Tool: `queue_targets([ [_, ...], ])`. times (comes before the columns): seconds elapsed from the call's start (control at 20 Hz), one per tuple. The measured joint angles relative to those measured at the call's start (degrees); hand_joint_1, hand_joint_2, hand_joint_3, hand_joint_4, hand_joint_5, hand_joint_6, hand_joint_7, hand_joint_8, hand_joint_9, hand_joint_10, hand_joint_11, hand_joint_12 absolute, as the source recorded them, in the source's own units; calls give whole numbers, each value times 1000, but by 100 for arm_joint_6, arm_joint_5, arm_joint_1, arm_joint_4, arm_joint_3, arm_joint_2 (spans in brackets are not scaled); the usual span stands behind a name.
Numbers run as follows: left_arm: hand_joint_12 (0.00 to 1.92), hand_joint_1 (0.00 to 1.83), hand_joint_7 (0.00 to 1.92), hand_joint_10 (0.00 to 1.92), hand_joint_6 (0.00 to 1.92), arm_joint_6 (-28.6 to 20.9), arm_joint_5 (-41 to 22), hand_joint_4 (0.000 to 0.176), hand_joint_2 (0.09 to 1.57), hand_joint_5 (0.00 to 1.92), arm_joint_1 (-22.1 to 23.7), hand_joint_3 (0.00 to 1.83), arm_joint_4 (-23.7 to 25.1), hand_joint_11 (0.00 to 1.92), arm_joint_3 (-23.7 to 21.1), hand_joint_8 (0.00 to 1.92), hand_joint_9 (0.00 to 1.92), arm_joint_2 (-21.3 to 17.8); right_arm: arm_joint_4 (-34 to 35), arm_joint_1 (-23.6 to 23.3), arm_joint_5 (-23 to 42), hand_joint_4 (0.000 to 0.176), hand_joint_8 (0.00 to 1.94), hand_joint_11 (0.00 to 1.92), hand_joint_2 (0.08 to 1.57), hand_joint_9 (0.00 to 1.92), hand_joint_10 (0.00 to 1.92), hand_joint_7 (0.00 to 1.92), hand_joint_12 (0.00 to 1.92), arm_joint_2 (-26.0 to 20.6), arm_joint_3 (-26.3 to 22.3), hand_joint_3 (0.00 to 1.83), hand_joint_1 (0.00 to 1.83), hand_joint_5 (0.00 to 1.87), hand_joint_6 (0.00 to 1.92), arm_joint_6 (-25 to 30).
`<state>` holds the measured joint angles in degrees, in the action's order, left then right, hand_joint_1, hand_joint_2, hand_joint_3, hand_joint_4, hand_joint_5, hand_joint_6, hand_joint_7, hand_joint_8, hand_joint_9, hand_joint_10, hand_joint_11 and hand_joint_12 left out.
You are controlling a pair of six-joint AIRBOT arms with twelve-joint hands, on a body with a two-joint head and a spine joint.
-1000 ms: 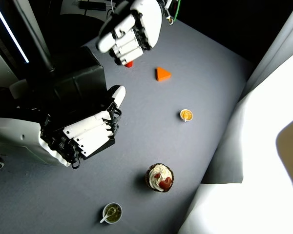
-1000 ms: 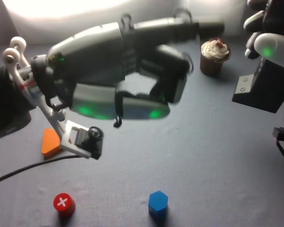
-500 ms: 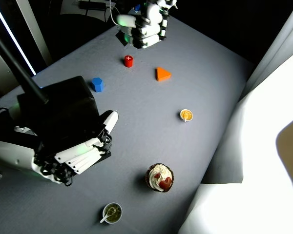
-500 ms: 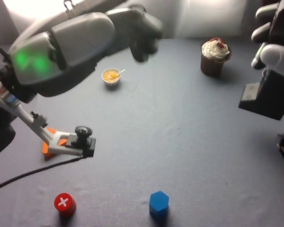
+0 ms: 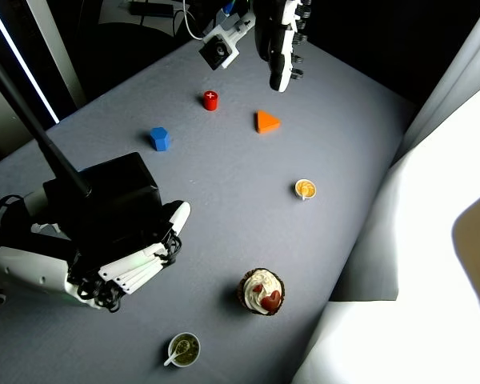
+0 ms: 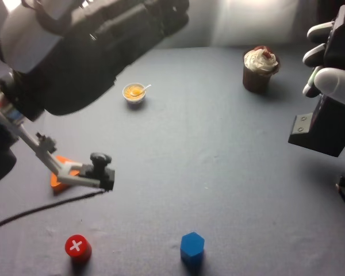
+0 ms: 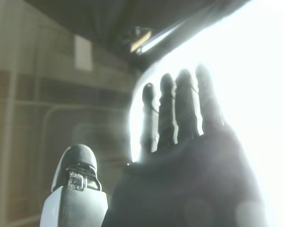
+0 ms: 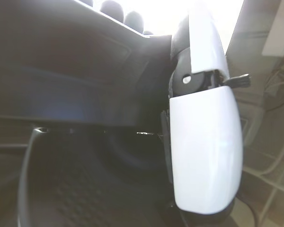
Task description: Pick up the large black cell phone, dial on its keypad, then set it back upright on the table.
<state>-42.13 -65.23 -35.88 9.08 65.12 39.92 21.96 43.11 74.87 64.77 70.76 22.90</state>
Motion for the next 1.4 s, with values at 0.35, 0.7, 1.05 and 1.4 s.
queue_targets([
  [0.35, 447, 0, 197, 2, 1, -2, 68, 0, 1179, 199, 125, 1, -243, 0, -439, 0, 175, -138, -417, 0, -326, 0, 818, 992, 1089, 1044, 1113, 1023, 1057, 140, 245, 0, 1385, 947, 909, 426],
  [0.7, 501, 0, 211, 3, 4, -7, 57, 0, 1186, 205, 286, 1, -280, 0, -85, 3, 191, -157, -463, -2, -485, 0, 843, 1020, 1089, 1044, 1122, 1031, 1050, 358, 684, 0, 1387, 942, 862, 573],
  [1.05, 497, 0, 227, 3, 2, -4, 85, 0, 1180, 198, 297, 0, -227, 0, -48, 3, 209, -114, -570, -107, -474, 0, 856, 1010, 1086, 1049, 1105, 1025, 1037, 767, 1213, 0, 1387, 950, 864, 581],
  [1.4, 606, 0, 218, 3, 1, -2, 57, 0, 1182, 199, 304, 1, -216, 0, -48, 3, 211, -96, -597, -232, -343, 0, 840, 1022, 1088, 1049, 1113, 1032, 1032, 914, 1412, 0, 1388, 941, 872, 715],
])
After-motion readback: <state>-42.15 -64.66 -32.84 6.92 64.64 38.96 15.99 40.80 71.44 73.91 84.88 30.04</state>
